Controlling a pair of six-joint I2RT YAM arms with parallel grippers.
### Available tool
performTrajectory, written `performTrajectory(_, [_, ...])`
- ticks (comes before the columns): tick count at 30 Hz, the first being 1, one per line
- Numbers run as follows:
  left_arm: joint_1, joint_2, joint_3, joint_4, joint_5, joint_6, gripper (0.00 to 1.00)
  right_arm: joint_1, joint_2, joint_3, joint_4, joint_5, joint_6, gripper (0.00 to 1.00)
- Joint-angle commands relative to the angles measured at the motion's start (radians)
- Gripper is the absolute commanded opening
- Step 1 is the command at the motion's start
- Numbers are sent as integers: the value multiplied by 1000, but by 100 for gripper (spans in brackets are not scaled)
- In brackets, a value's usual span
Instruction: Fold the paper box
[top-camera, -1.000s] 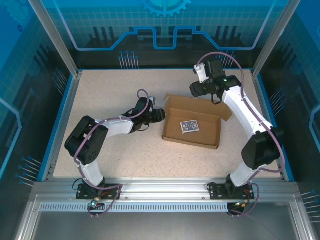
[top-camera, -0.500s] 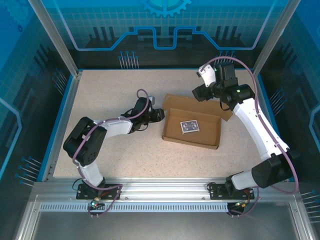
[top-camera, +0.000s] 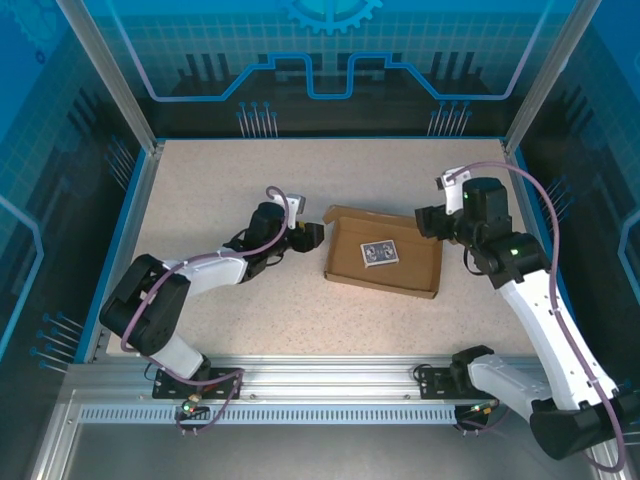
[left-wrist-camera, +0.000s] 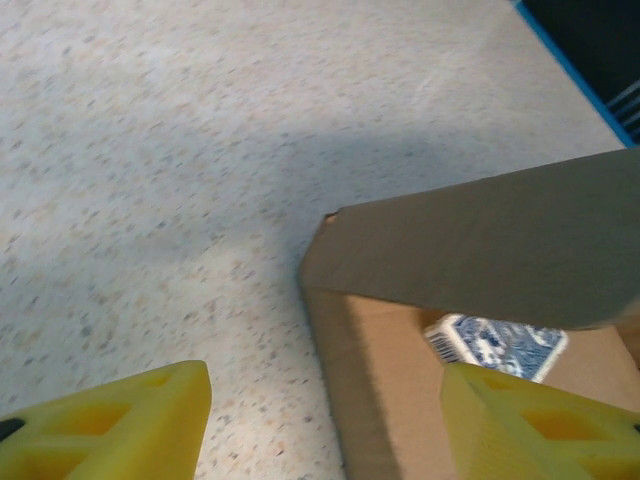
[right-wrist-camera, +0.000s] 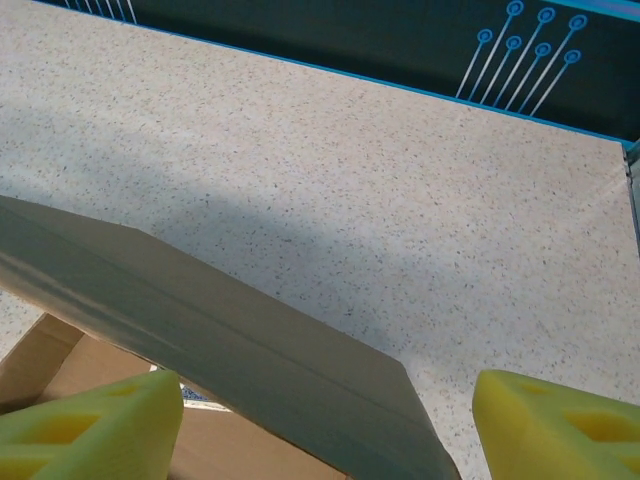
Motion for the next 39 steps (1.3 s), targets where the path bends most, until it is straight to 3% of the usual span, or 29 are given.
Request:
performTrajectory(1, [3,0,18,87,122,122,66,-16,-1,-15,-44,-7,40,77])
performTrajectory(15, [2,87,133,82,151,273,62,-31,31,-11,-79,-60,44,77])
performTrajectory(27, [2,119,177,69,139,311,32,-35,70,0,-67,-84,42,77])
performTrajectory(39, [13,87,205,-17,80,448,10,-41,97,29,-58,-89,24,76])
